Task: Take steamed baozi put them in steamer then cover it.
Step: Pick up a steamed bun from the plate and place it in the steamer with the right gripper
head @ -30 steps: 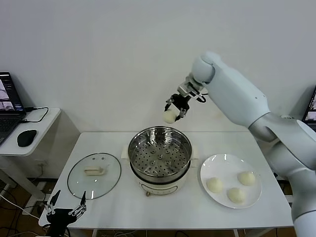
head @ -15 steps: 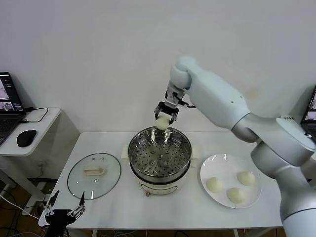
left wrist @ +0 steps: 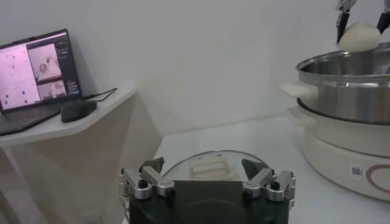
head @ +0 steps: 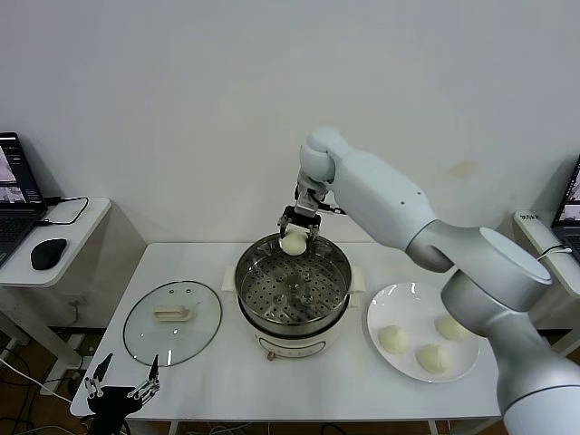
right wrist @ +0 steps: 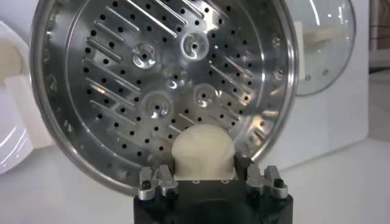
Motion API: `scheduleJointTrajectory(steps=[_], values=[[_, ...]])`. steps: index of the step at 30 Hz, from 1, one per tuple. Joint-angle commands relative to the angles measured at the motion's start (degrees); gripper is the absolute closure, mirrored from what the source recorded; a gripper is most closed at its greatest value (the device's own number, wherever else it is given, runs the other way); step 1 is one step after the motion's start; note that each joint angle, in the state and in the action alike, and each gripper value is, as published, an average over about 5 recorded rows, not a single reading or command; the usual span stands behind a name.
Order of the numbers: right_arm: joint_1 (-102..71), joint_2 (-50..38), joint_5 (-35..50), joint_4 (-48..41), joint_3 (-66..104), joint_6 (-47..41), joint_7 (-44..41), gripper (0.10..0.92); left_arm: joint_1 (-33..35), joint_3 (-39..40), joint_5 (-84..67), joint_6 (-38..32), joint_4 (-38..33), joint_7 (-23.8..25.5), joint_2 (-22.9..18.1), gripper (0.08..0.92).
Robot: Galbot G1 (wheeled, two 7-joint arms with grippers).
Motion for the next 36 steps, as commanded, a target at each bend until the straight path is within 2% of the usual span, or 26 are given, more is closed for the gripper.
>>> scheduleJointTrajectory(steps=[1, 12, 27, 30, 36], values=[[-1.89, 1.34, -2.78, -0.98, -0.04, 0.91, 0.87, 0.423, 0.03, 0.05, 0.01, -0.01, 0.25, -0.02, 0.0, 0.177], [-3.62, 3.02, -9.62, -3.06, 1.23, 3.15, 5.32, 0.424, 0.01, 0.28, -0.02, -0.14, 0.77, -0.14, -0.18, 0.177], [-4.31, 3.87, -10.96, -5.87, 1.6, 3.27, 6.59, 0.42, -0.51, 0.38, -0.04, -0.2, 1.65, -0.11, -0.17, 0.177], [-4.31, 3.69, -10.21, -5.85, 1.6, 2.57, 6.63, 0.385, -0.58, 0.36, -0.05, -0.19, 1.72, -0.08, -0.15, 0.177], [-3.56, 2.2, -7.5, -3.34, 1.71, -0.43, 5.14, 0.236, -0.6, 0.38, -0.02, -0.19, 1.85, -0.07, -0.16, 0.177]])
